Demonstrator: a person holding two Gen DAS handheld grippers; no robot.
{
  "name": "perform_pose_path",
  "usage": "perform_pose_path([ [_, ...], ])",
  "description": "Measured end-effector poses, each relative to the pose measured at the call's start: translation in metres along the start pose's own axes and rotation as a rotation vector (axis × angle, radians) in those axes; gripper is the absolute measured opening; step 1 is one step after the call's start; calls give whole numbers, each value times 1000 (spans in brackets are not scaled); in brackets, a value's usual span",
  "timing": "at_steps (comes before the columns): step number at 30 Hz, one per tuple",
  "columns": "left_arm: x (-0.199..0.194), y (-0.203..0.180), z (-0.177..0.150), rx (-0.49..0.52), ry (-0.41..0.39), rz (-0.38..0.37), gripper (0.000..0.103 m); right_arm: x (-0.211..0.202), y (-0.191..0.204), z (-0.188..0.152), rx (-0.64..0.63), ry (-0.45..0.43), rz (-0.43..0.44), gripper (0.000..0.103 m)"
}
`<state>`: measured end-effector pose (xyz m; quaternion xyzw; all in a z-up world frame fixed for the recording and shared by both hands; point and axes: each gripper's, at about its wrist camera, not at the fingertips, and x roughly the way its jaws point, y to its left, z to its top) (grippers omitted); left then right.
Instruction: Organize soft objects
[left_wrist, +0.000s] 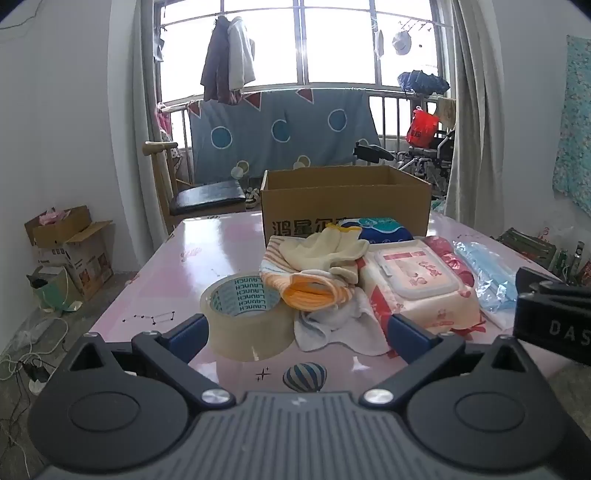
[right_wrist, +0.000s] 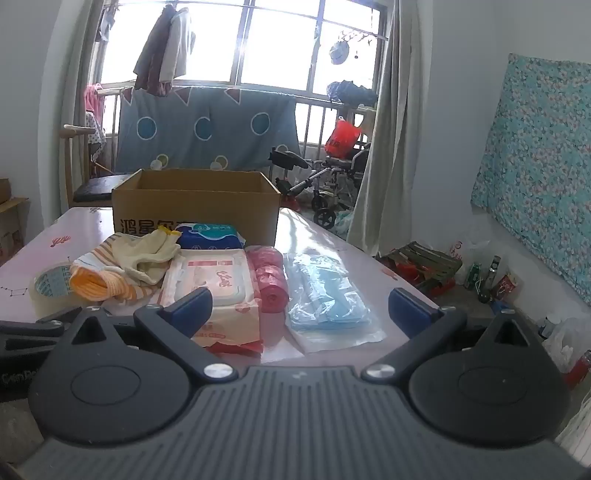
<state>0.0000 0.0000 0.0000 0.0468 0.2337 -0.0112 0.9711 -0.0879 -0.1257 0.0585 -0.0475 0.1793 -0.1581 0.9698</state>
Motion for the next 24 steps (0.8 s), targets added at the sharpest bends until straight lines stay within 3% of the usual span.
perform_pose_path([
  [10,0,0,1,-25,26,-16,103,0,-1,0,7,5,3,102],
  [24,0,-7,-3,25,15,-6,103,-1,-4,-2,29,3,5,102],
])
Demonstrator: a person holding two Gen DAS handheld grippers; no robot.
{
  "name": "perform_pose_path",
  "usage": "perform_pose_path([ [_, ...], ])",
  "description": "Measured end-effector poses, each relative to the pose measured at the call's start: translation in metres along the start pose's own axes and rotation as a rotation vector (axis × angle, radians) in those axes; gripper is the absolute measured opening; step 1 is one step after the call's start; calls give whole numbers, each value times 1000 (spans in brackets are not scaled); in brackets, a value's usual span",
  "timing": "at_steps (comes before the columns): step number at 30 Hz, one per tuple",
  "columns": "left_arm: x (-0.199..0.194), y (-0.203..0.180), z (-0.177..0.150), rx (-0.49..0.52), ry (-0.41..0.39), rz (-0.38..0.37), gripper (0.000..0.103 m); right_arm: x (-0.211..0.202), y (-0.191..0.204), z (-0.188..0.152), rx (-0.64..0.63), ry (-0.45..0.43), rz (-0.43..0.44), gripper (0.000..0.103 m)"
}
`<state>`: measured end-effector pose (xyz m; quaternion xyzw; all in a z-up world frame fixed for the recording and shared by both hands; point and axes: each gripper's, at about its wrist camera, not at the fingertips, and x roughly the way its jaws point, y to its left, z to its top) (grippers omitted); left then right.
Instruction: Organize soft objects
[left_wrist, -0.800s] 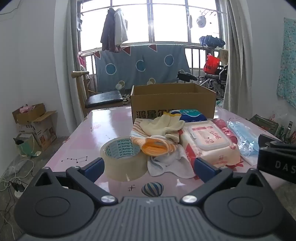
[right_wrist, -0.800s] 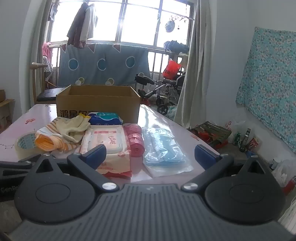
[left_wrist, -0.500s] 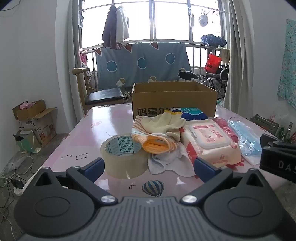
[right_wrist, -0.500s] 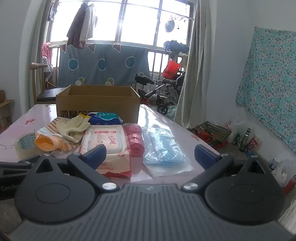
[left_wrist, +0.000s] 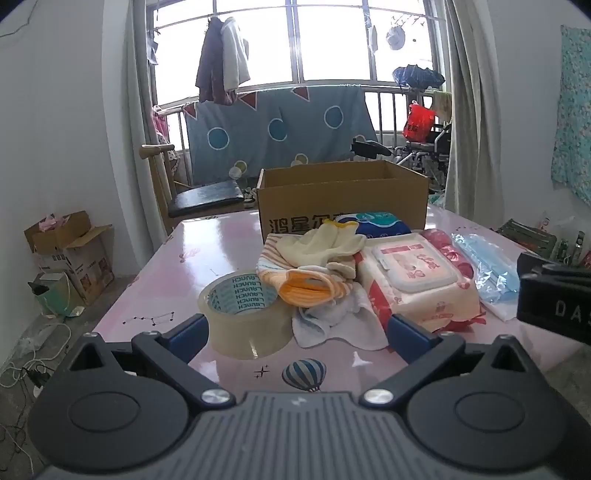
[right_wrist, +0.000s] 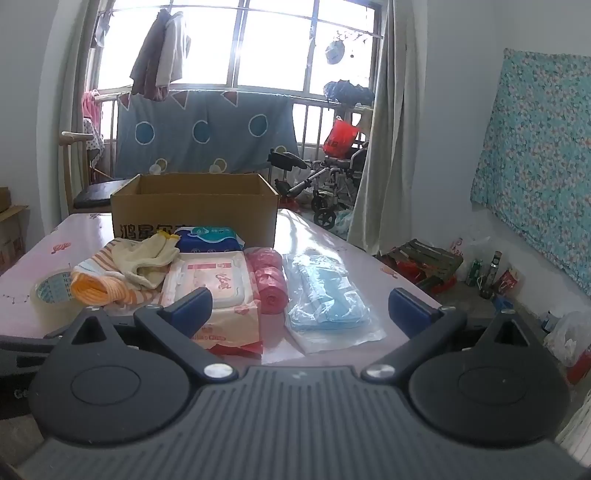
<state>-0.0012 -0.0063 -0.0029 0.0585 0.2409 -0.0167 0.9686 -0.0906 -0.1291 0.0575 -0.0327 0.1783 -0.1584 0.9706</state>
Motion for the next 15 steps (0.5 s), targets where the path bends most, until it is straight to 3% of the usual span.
perform_pose_path([
  [15,0,1,0,-15,-6,10,103,2,-1,2,3,-1,-10,102],
])
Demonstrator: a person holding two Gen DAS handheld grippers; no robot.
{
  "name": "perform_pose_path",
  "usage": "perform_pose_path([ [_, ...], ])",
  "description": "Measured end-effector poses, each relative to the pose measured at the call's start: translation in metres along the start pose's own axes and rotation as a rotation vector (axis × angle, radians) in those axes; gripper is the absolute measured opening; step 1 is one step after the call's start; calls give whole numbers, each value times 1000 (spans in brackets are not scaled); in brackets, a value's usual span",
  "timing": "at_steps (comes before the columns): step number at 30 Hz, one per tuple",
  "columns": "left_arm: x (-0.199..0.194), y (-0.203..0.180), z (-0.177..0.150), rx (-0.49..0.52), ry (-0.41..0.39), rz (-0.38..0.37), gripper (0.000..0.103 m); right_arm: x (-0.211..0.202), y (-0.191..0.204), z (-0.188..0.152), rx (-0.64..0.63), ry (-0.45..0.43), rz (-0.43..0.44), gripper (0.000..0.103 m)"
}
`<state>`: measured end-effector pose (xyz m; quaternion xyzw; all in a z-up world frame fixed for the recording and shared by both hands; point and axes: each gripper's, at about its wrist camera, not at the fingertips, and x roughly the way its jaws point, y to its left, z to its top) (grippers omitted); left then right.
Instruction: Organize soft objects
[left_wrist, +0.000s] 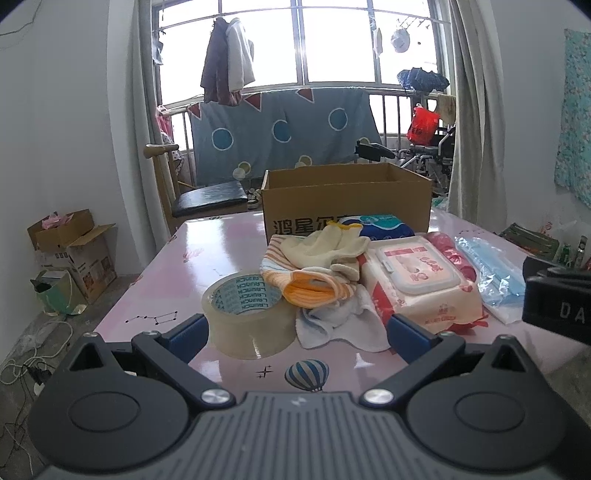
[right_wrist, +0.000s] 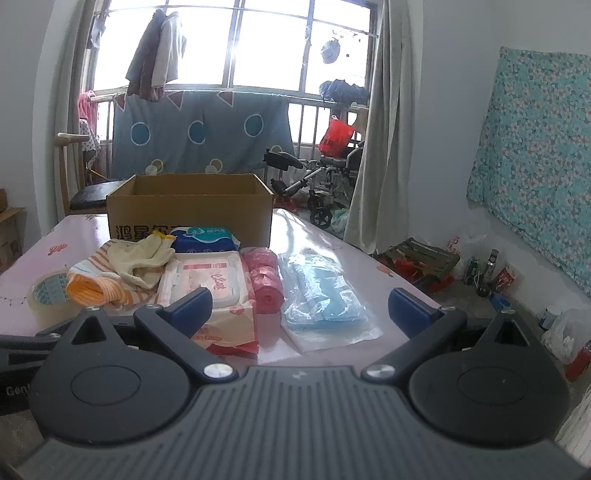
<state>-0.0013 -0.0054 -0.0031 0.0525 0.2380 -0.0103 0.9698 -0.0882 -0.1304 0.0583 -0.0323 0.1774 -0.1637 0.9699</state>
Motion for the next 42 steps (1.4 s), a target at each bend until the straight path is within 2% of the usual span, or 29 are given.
perform_pose_path([
  [8,-5,-3,-1,26,-22,11,103,-3,8,-1,-48,-15,-6,102],
  [16,-7,-7,-1,54,-29,-4,103,-5,1,0,-19,-17,-2,102],
  [23,-5,1,-1,11,-13,-10,103,-4,-2,0,-11,-12,0,102],
  [30,-5,-4,-1,25,-13,-6,103,-3,0,-1,-20,-17,0,102],
  [42,5,8,-2,-44,50,-14,103,-2,0,-1,-22,-14,2,102],
])
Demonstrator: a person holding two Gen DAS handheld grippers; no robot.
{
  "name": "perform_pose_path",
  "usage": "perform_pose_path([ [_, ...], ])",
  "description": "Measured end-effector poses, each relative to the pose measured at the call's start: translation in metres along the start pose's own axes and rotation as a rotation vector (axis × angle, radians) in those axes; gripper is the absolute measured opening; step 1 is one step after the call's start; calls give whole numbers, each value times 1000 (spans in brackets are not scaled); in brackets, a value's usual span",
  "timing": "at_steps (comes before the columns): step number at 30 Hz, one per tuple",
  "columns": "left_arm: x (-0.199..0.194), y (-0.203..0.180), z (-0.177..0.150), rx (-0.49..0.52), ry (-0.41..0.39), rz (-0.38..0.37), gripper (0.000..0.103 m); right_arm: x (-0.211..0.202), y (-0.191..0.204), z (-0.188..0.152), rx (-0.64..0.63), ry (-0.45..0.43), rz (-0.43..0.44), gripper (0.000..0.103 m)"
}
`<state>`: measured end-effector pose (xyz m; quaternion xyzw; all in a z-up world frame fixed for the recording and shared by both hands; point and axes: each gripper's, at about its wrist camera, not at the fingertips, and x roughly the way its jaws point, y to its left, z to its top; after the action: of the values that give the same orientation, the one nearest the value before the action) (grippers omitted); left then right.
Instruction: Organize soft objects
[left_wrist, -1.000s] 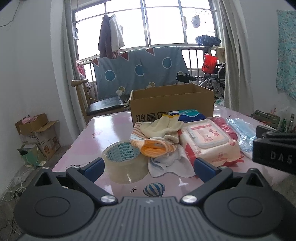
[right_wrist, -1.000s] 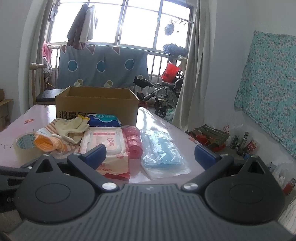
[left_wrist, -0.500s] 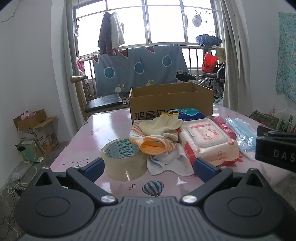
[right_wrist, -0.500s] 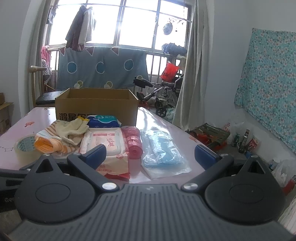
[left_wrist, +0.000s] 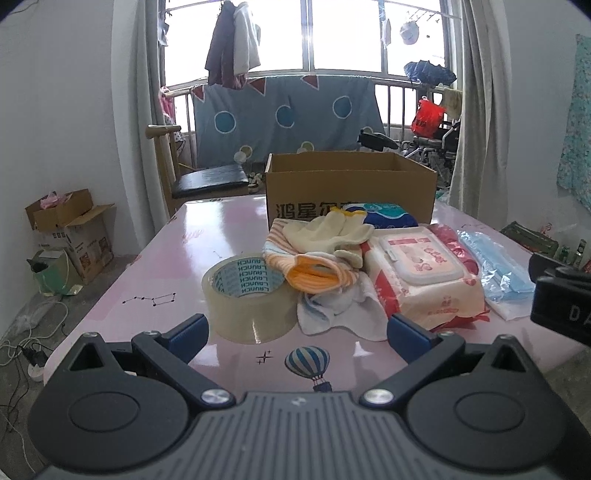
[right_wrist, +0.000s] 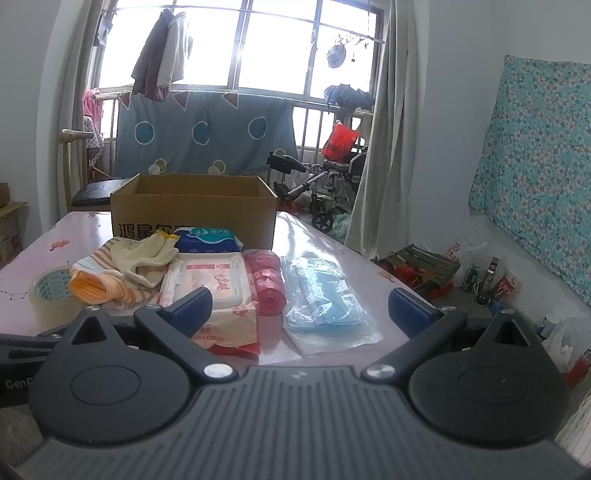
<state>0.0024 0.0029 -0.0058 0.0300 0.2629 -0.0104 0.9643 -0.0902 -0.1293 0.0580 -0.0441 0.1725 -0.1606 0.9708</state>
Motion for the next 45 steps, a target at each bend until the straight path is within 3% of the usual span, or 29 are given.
perform_pose_path([
  [18,9,4,-1,-21,41,3,103,0,1,0,-2,5,1,102],
  [45,4,0,-1,-6,25,12,103,2,2,-1,6,14,6,102],
])
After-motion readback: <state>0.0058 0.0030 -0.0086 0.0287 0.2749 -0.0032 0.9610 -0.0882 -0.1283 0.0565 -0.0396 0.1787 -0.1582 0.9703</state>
